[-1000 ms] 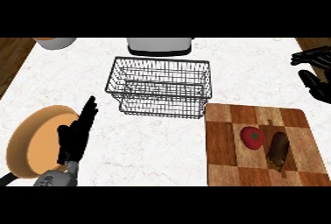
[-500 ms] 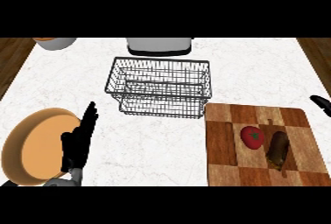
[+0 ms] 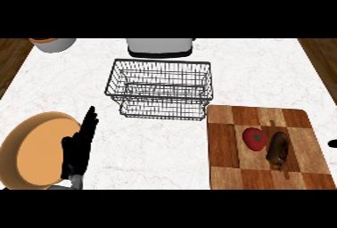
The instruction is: Pick the tomato from the cutting board and place it in the tiered basket
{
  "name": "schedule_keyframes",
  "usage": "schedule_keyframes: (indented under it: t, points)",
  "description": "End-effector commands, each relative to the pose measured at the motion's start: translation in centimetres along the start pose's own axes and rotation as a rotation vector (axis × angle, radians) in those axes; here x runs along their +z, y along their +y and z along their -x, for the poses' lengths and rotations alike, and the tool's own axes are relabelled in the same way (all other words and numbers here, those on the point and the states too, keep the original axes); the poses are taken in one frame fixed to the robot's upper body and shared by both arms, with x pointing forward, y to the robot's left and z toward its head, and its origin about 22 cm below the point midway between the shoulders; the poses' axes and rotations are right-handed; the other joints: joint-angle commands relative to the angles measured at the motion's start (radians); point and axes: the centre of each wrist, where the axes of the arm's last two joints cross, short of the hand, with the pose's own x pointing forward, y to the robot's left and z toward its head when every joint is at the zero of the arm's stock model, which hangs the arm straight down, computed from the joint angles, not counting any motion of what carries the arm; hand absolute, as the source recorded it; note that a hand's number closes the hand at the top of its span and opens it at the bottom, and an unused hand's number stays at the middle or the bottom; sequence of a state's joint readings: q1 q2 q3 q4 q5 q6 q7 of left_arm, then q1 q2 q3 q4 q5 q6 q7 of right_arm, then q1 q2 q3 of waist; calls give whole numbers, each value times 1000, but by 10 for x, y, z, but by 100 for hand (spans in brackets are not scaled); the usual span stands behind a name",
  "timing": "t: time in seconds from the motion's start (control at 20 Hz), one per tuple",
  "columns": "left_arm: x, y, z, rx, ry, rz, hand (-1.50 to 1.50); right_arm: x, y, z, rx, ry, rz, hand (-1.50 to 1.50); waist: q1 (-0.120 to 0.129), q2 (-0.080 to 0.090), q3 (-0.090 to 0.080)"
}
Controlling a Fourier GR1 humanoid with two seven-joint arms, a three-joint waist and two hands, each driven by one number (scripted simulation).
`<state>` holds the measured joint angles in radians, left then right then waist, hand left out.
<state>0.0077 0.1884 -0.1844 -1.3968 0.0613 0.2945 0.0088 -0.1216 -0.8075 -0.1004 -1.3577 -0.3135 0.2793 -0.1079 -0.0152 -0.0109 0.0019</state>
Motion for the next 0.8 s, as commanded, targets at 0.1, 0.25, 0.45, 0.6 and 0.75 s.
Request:
schedule_keyframes:
  t: [0.1,0.25,0.45,0.6,0.75]
  points:
    - [18,11,23,-18,82,-34,0,9,-8,-55,398,115,-167,-150,-1,0,-6]
    - [16,14,24,-20,81,-28,0,10,26,-64,505,129,-137,-150,5,5,-5]
    - [20,7,34,-21,75,-21,0,17,65,-67,519,166,-87,-150,10,9,-3]
    - [5,-5,18,-14,68,-23,0,14,88,-82,557,192,-62,-150,14,10,-3]
    - [23,-3,22,-12,78,11,0,14,114,-83,588,198,-48,-150,25,10,-2]
